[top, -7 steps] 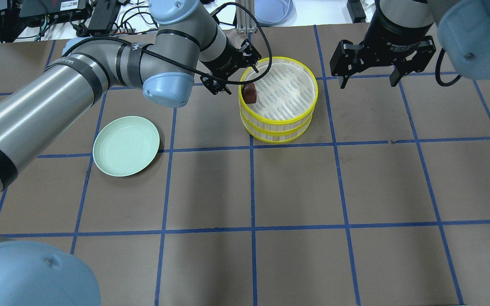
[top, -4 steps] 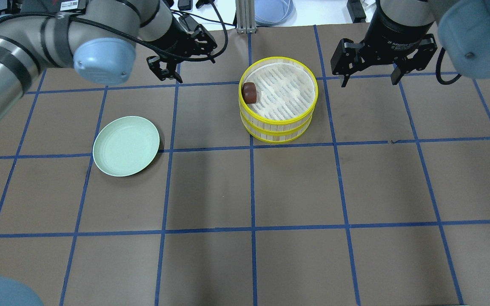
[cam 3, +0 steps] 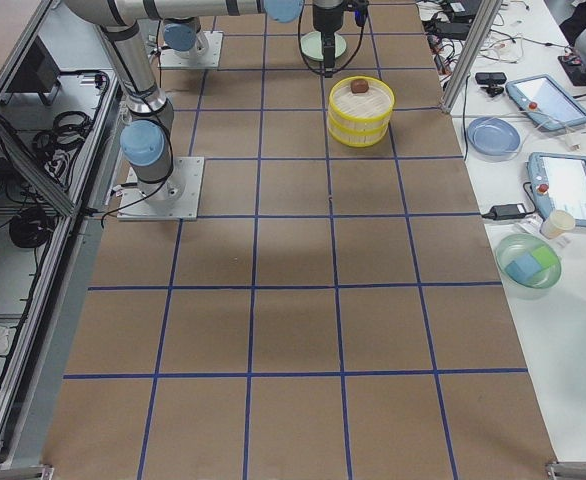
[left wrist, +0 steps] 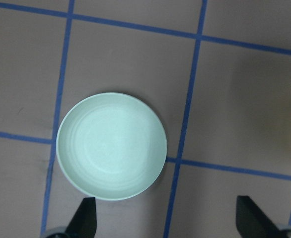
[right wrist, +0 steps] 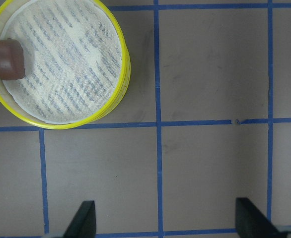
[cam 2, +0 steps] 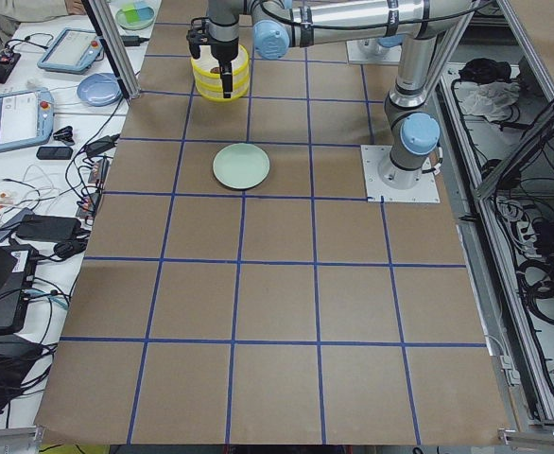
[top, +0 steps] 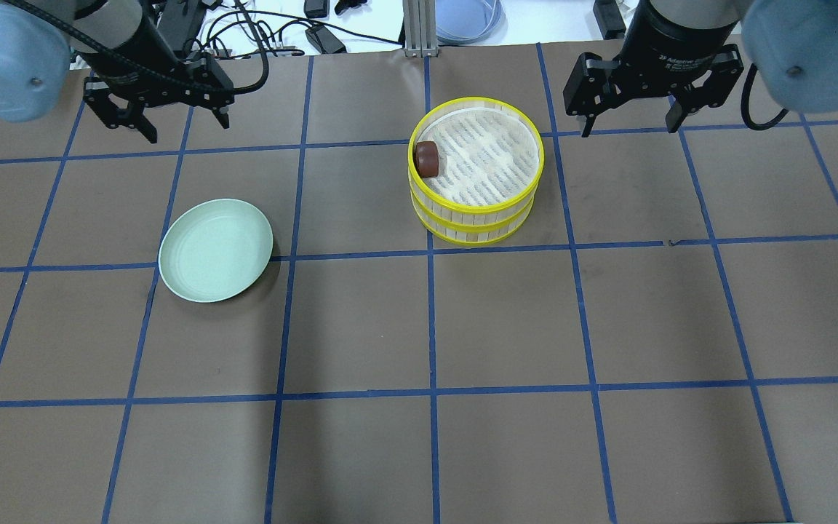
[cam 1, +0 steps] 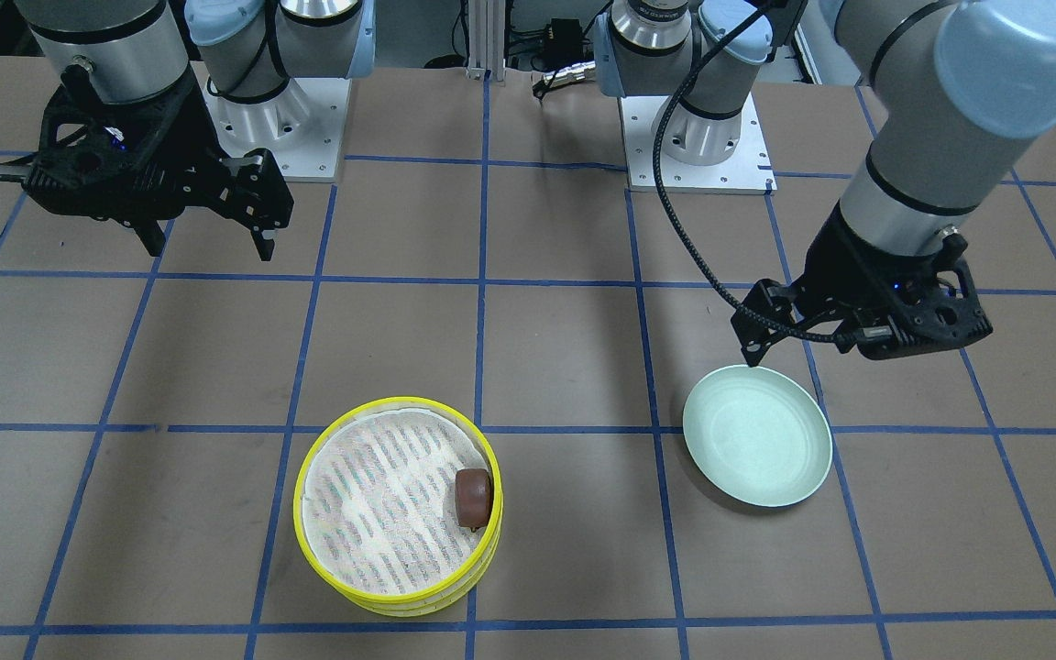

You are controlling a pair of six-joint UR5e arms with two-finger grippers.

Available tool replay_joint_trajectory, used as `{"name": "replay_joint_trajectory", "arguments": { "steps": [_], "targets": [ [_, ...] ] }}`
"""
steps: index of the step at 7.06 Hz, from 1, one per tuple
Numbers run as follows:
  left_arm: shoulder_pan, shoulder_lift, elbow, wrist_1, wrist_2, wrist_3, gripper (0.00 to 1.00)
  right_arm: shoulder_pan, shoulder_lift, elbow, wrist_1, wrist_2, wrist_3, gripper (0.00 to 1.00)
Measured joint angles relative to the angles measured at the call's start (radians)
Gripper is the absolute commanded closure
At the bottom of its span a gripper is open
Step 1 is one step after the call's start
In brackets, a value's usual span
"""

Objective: Stack buns with steamer

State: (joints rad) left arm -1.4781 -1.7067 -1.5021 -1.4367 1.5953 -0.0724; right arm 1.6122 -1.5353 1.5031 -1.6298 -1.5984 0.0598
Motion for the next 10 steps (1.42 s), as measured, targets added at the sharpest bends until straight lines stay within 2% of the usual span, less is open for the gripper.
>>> {"name": "replay_joint_trajectory", "arguments": {
  "steps": [3,7,10],
  "targets": [
    [-0.006,0.089,-0.032,-0.085,0.026,0.014,0.0,0.0,0.001,0.001,0.004,0.0,0.001,0.0],
    [-0.017,0.102,-0.047,-0.084,-0.025,0.093,0.0,0.0,0.001,0.003,0.027,0.01,-0.01,0.0],
    [-0.03,0.106,-0.048,-0.082,-0.018,0.12,0.0,0.001,0.001,0.003,0.037,0.012,-0.019,0.0]
  ]
}}
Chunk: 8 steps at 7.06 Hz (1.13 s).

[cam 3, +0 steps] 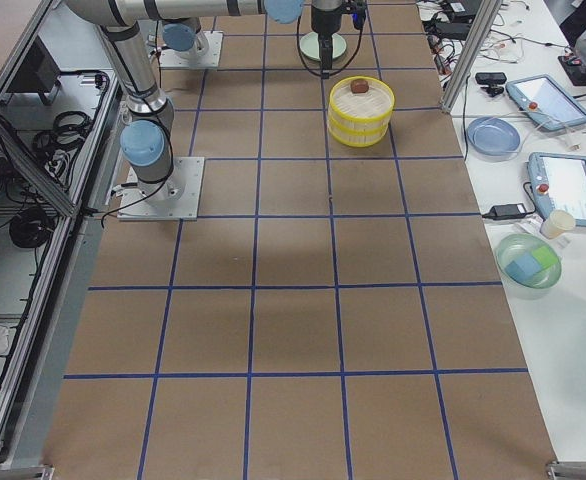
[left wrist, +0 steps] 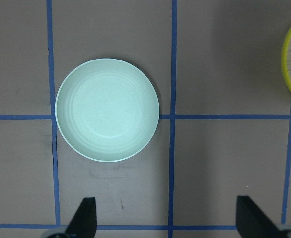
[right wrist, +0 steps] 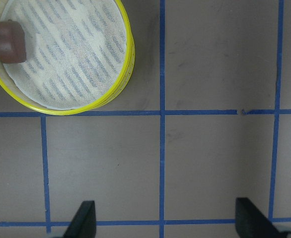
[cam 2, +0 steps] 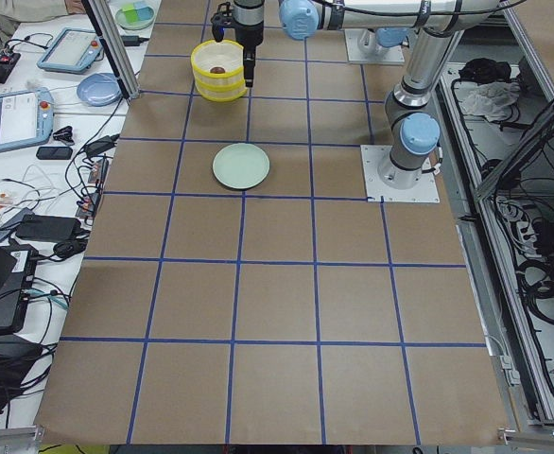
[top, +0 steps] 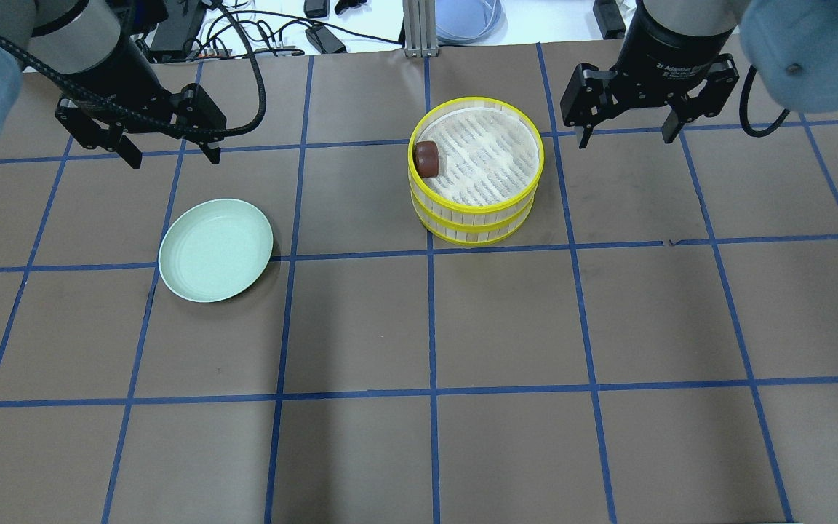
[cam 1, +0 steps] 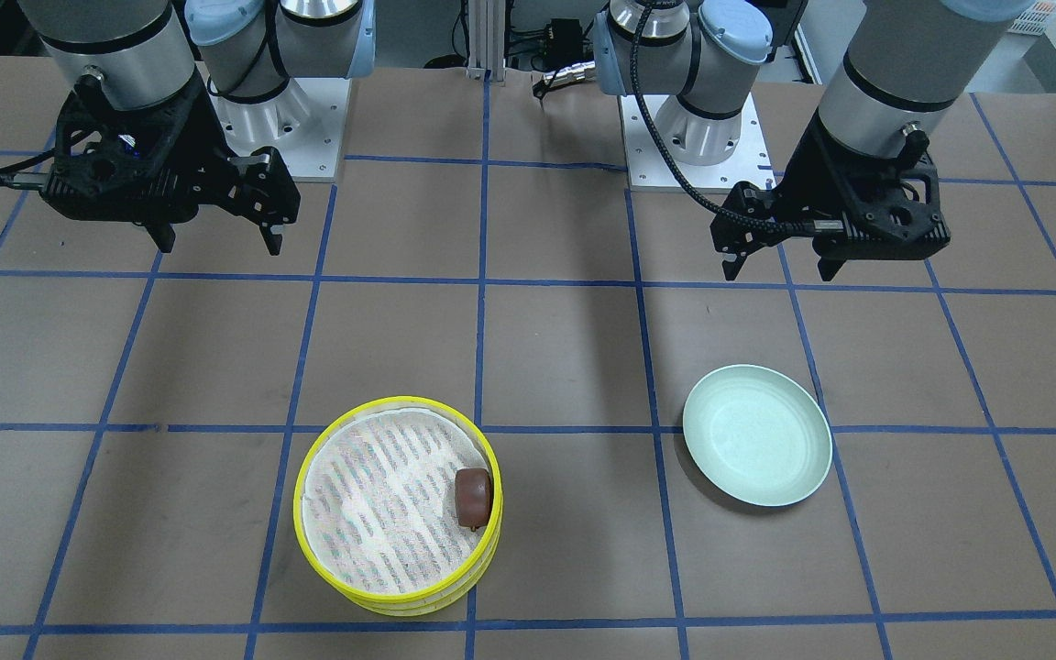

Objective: Stack buns with steamer

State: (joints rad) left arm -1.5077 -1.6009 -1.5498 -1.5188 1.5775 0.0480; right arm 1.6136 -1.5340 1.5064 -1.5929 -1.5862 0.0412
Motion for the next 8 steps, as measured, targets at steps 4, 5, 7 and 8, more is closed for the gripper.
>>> {"name": "replay_joint_trajectory", "arguments": {
  "steps": [4,5,7,8],
  "targets": [
    [0.006,0.013,-0.001,-0.003,0.089,0.001,0.0,0.0,0.0,0.0,-0.004,0.001,-0.001,0.0],
    [0.006,0.015,-0.001,-0.003,0.095,0.003,0.0,0.0,0.001,0.002,-0.006,0.001,0.0,0.0],
    [0.0,0.017,0.002,0.006,0.057,0.004,0.0,0.0,0.0,0.003,-0.01,0.0,0.0,0.0],
    [-0.001,0.018,0.004,0.016,0.03,0.004,0.0,0.0,0.001,0.003,-0.011,0.0,0.0,0.0]
  ]
}}
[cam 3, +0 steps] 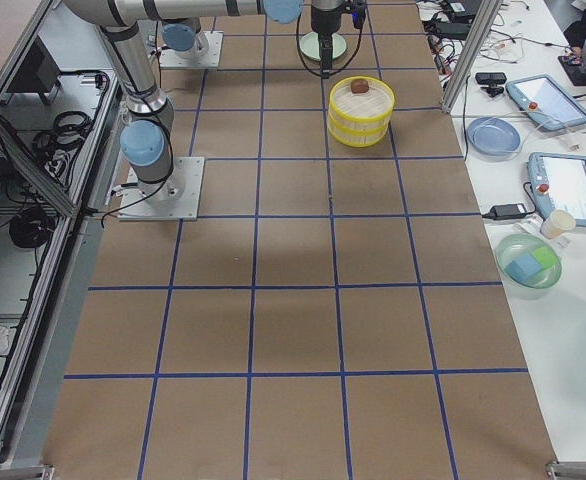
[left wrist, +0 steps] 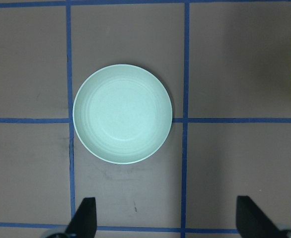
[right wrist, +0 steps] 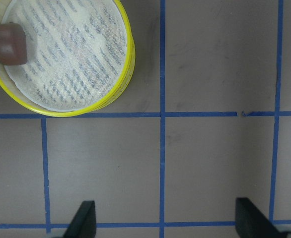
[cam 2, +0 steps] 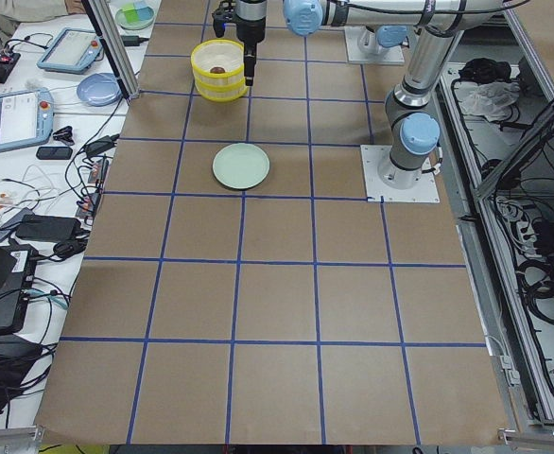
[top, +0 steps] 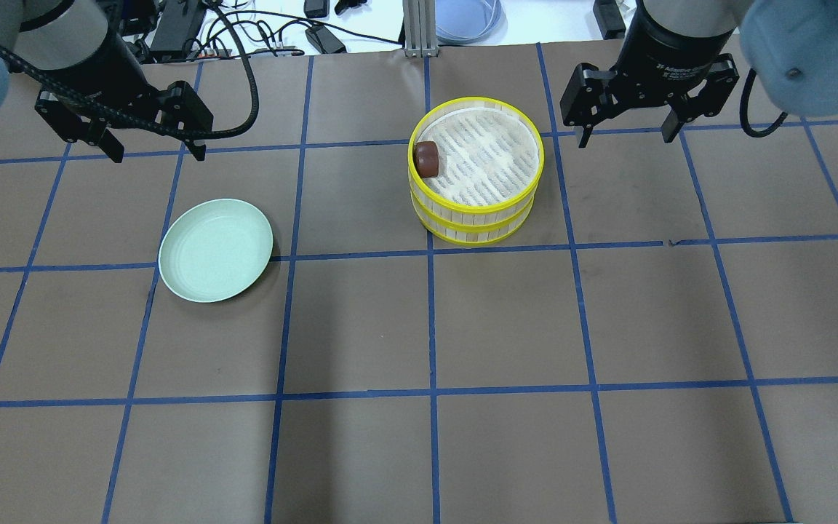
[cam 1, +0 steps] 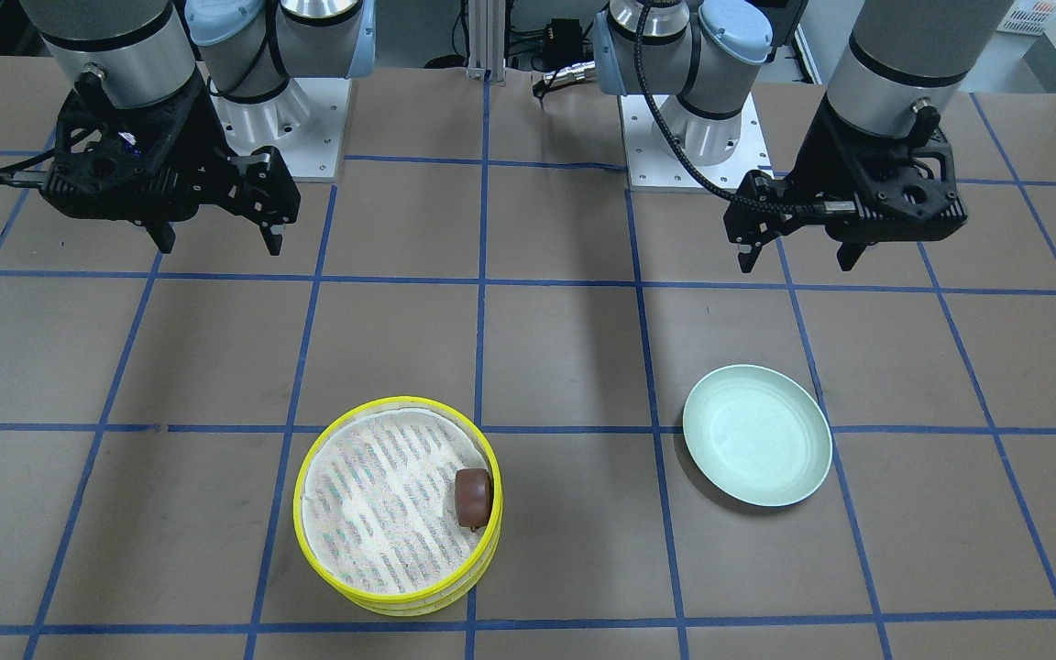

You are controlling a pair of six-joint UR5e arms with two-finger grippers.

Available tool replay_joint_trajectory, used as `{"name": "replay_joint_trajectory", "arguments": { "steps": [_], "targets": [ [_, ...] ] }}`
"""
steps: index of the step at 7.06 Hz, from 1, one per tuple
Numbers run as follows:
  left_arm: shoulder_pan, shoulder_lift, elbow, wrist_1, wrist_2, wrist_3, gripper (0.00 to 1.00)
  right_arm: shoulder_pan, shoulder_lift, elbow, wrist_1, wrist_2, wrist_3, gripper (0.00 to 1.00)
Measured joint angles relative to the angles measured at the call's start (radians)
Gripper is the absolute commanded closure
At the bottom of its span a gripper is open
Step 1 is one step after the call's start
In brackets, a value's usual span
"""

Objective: Stack buns with steamer

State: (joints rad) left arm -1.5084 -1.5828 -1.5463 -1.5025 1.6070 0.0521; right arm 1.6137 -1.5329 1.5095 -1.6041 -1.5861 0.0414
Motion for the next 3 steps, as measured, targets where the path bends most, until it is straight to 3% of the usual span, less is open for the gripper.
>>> {"name": "replay_joint_trajectory", "arguments": {
  "steps": [3],
  "targets": [
    [0.004,-0.01,-0.002,0.028,-0.021,0.001,0.0,0.0,0.003,0.0,-0.001,0.0,0.0,0.0]
  ]
}}
